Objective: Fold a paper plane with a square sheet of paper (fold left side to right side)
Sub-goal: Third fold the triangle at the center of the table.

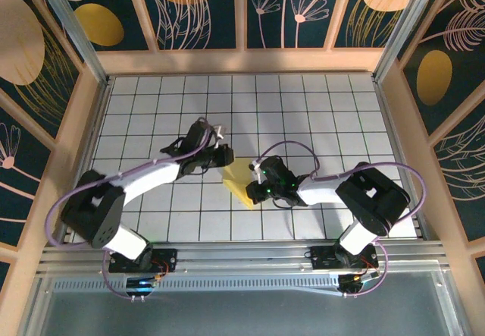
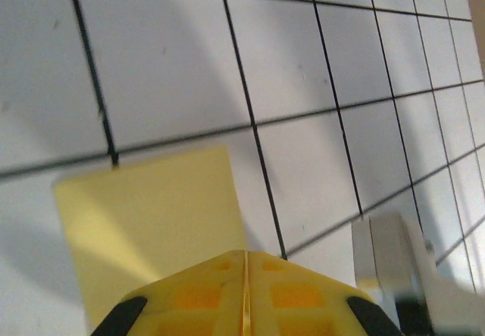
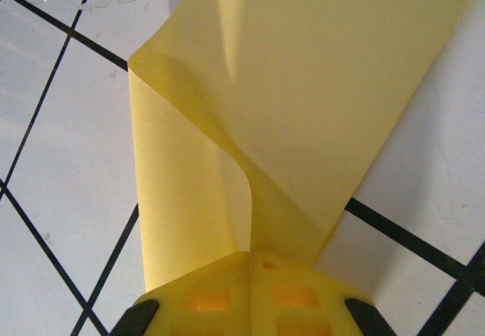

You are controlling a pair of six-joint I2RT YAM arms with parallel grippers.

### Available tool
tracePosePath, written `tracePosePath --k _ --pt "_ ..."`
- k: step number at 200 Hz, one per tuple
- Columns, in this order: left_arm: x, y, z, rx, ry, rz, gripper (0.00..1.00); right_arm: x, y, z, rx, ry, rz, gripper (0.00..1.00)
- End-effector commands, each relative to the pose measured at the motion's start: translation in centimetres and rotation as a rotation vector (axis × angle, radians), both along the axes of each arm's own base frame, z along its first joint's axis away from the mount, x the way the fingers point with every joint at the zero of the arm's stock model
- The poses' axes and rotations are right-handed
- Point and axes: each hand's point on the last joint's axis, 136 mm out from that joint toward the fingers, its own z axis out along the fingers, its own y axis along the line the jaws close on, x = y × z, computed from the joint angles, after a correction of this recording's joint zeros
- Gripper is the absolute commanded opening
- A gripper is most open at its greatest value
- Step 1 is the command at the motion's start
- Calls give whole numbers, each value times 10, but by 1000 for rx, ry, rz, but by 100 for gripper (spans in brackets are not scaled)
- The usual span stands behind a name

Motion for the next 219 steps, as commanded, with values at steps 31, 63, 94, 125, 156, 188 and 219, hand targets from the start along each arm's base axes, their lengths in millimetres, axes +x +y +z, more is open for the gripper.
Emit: tracePosePath --k 31,63,94,125,156,188,219 --pt "-48 2 -1 -232 45 6 5 -10 -19 -28 -98 65 -12 0" --pt "-62 -11 -19 -239 93 -30 3 -11 -19 -28 -103 68 -13 0" --pt "-66 -23 -33 -227 125 -50 2 -10 -18 -27 -105 68 -11 0" --pt "-65 -26 -46 -196 148 -54 2 -10 -19 -27 -111 67 -13 0" --pt "-62 -25 -59 -156 163 -42 2 -11 -20 -29 -116 71 -11 0" --pt "-62 -21 -69 -121 174 -31 2 -10 -20 -29 -118 69 -12 0" --pt "-64 -16 -79 -89 190 -22 2 -9 -20 -28 -119 68 -11 0"
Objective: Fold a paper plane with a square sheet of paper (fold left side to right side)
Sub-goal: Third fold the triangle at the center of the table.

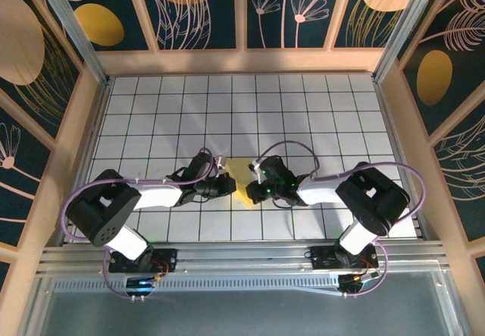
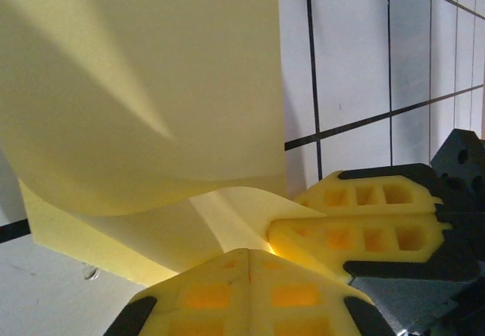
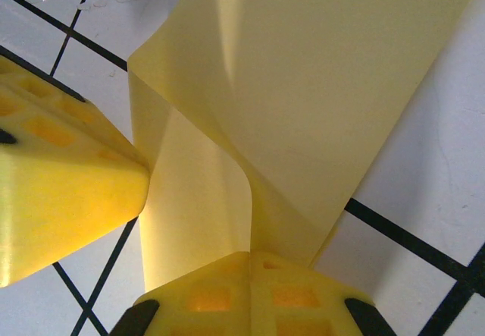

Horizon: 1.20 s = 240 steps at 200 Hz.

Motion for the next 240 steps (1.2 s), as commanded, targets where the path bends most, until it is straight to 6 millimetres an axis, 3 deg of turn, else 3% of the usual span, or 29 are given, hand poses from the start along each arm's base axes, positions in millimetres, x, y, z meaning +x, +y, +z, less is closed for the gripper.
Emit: tracePosePath --k 1,196,240 --pt "2 0 -4 26 -10 -3 2 -9 -19 -27 -114 65 -11 0" --pt "-4 15 -30 119 31 15 1 -7 -18 -27 -123 63 -9 0" --pt "-5 23 -40 175 56 30 0 -1 -13 -17 -106 48 -11 0"
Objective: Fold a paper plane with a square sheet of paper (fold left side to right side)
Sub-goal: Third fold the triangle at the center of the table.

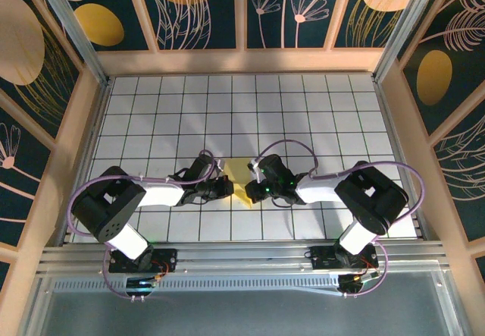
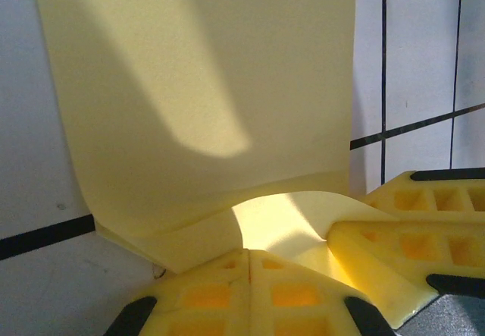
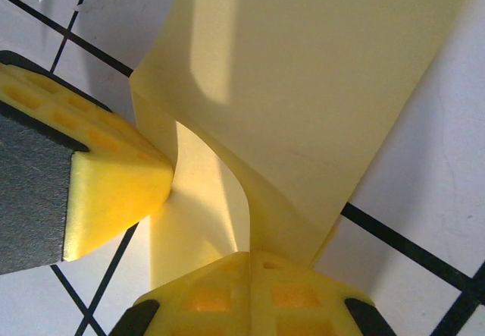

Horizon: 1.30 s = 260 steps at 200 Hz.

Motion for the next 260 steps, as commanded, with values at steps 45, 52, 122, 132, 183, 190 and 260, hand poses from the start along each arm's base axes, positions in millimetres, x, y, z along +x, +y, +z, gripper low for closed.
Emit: tracePosePath --k 45,52,122,132,183,190,260 --pt "-10 20 -28 135 63 20 0 14 -6 7 -47 -1 -31 10" --pt "-10 20 -29 138 66 21 0 17 -5 11 -41 -7 -35 12" --pt "-11 21 -30 141 75 26 0 32 -17 56 -6 -38 -119 38" --pt "-10 20 -29 139 73 26 0 27 -17 63 20 -18 -114 37" --pt "-7 19 -26 135 63 32 0 -36 1 79 235 267 -7 3" --pt "-7 19 -26 135 63 32 0 -43 3 79 253 293 5 0" --pt "-7 19 -25 139 62 32 0 -55 13 45 187 379 2 0"
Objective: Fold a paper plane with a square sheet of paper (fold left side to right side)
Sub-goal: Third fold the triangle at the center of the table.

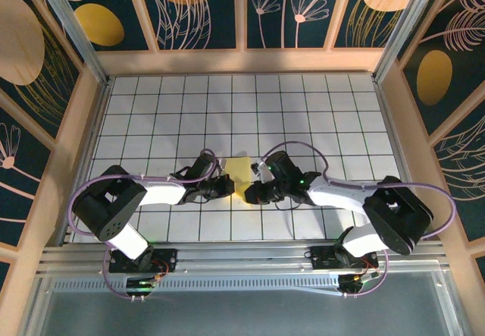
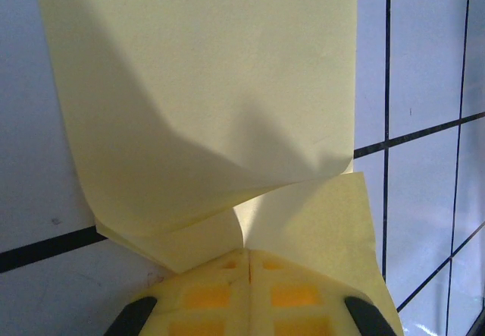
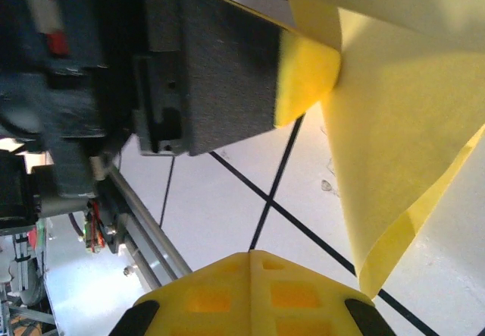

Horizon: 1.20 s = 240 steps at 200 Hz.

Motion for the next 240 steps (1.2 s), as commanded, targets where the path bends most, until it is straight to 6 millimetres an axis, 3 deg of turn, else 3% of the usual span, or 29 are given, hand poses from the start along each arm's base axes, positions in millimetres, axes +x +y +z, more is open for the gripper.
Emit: tracePosePath --k 1,130,240 --pt "-10 20 -25 116 61 24 0 -1 6 -7 -6 29 2 0" --pt "-8 17 -24 118 60 17 0 5 -3 -40 -103 53 -33 0" --pt "-8 18 -26 125 63 17 0 -1 -7 -51 -126 90 -35 0"
